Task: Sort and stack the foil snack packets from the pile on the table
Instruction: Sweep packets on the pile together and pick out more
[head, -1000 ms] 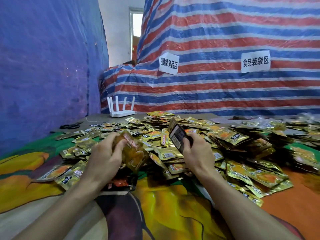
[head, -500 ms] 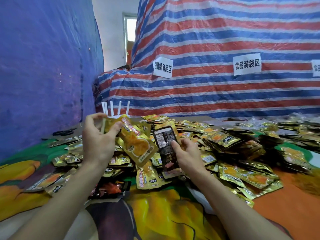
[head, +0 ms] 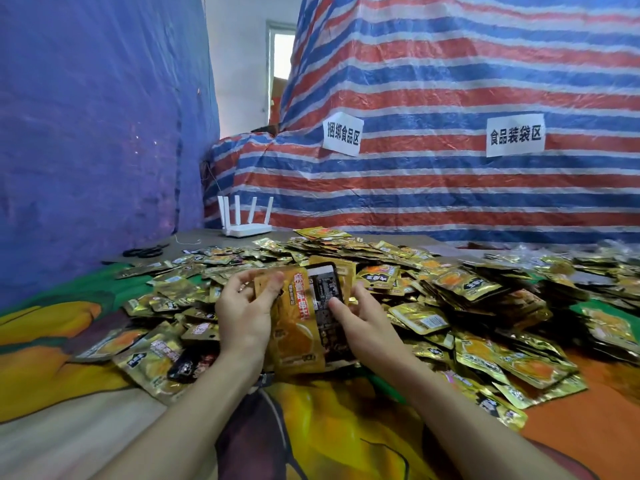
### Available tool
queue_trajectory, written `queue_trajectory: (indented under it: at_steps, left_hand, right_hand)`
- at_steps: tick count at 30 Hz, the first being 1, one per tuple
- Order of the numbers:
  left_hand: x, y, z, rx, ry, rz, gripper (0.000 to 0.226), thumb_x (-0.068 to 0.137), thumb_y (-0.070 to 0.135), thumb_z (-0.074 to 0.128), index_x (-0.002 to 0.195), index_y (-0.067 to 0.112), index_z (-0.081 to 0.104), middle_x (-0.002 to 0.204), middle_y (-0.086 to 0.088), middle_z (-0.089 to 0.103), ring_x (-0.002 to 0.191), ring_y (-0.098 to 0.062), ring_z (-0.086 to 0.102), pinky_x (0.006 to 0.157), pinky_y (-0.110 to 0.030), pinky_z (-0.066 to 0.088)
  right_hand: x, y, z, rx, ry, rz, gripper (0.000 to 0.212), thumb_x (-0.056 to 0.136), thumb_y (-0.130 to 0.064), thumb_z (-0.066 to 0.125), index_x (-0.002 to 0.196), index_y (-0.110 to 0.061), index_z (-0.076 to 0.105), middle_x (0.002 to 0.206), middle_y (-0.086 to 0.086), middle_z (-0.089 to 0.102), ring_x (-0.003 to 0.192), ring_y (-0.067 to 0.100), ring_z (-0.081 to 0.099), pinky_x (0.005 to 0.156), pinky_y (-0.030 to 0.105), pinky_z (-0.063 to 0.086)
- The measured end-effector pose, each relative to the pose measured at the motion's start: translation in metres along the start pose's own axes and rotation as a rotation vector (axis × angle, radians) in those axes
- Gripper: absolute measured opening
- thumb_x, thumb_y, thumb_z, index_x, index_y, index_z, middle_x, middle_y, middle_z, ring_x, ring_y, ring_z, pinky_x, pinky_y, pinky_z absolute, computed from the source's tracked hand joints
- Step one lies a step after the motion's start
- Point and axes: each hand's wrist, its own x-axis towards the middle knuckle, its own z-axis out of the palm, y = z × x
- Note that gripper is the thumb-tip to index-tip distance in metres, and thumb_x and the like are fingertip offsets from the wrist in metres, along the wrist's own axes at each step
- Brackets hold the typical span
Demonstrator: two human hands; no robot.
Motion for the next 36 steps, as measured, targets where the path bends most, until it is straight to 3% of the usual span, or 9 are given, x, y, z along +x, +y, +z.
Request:
queue_trajectory:
  at_steps: [3,7,11,13,16,22,25,29,36]
  left_hand:
    - [-0.006,0.002,0.004,0.109,0.012,0.142,0.013,0.091,0.025,0.070,0.096,0.026,0.058,0.084,0.000,0.073,0.072,-0.011,0.071,0.056,-0.021,0.055]
    - [-0.016,0.002,0.010,0.288,-0.045,0.304,0.004,0.101,0.026,0.055,0.099,0.029,0.057,0.104,-0.001,0.061,0.092,-0.008,0.063,0.071,-0.019,0.054]
    - [-0.030,0.003,0.015,0.273,-0.309,0.236,0.013,0.105,0.022,0.042,0.113,0.029,0.049,0.113,-0.004,0.057,0.097,-0.010,0.064,0.072,-0.015,0.052]
    - [-0.038,0.002,0.015,0.187,-0.474,0.108,0.026,0.104,0.022,0.047,0.129,0.028,0.038,0.117,-0.001,0.058,0.093,0.001,0.066,0.073,-0.012,0.051]
    - [-0.038,-0.002,0.010,0.149,-0.586,0.033,0.070,0.085,0.022,0.064,0.142,0.037,0.026,0.123,-0.002,0.056,0.099,0.002,0.064,0.078,-0.011,0.050]
    - [-0.032,-0.002,0.007,0.107,-0.480,-0.016,0.101,0.067,-0.009,0.083,0.143,0.030,0.030,0.120,-0.011,0.063,0.096,-0.018,0.072,0.078,-0.028,0.056]
    - [-0.031,-0.001,0.005,0.123,-0.489,-0.144,0.083,0.054,0.008,0.093,0.126,0.012,0.051,0.102,-0.015,0.072,0.083,-0.026,0.071,0.072,-0.039,0.057]
    - [-0.035,-0.004,0.006,0.195,-0.752,-0.143,0.028,0.062,0.003,0.077,0.089,0.005,0.071,0.078,-0.008,0.073,0.073,-0.022,0.070,0.065,-0.029,0.057]
    - [-0.046,-0.004,0.012,0.222,-0.691,-0.125,0.015,0.069,0.014,0.067,0.082,0.019,0.071,0.072,-0.001,0.071,0.068,-0.018,0.068,0.063,-0.034,0.057]
  right_hand:
    - [-0.004,-0.001,0.016,0.059,-0.022,-0.002,0.025,0.107,-0.017,0.045,0.125,-0.032,0.054,0.123,0.005,0.066,0.111,0.023,0.067,0.094,0.048,0.057]
    - [-0.007,-0.002,0.035,0.210,0.039,0.048,0.039,0.100,-0.007,0.043,0.128,-0.028,0.060,0.121,0.010,0.067,0.107,0.027,0.068,0.082,0.043,0.061]
    - [-0.006,0.003,0.039,0.331,0.179,-0.005,0.038,0.100,-0.006,0.043,0.087,-0.020,0.075,0.080,0.002,0.072,0.069,0.013,0.067,0.053,0.022,0.052]
    - [-0.007,0.005,0.041,0.435,0.177,-0.027,0.049,0.108,-0.028,0.036,0.083,-0.019,0.078,0.080,0.003,0.075,0.074,0.018,0.071,0.062,0.025,0.055]
    - [-0.010,0.008,0.041,0.421,0.125,-0.100,0.061,0.102,-0.058,0.028,0.105,-0.022,0.078,0.106,0.010,0.077,0.102,0.024,0.073,0.088,0.038,0.058]
    - [-0.008,0.001,0.039,0.179,0.207,-0.137,0.077,0.086,-0.074,0.032,0.118,-0.016,0.070,0.117,0.010,0.072,0.115,0.030,0.066,0.102,0.055,0.049]
    - [-0.007,-0.005,0.032,0.126,0.294,-0.162,0.068,0.080,-0.073,0.041,0.100,-0.013,0.069,0.100,0.015,0.070,0.096,0.033,0.067,0.091,0.058,0.052]
    - [-0.005,-0.008,0.027,0.215,0.232,-0.086,0.062,0.076,-0.064,0.058,0.083,-0.003,0.070,0.084,0.018,0.072,0.080,0.037,0.068,0.075,0.042,0.055]
    - [-0.006,-0.023,0.011,0.178,0.192,-0.060,0.031,0.076,-0.041,0.052,0.079,-0.010,0.057,0.071,0.001,0.057,0.073,0.021,0.056,0.064,0.030,0.046]
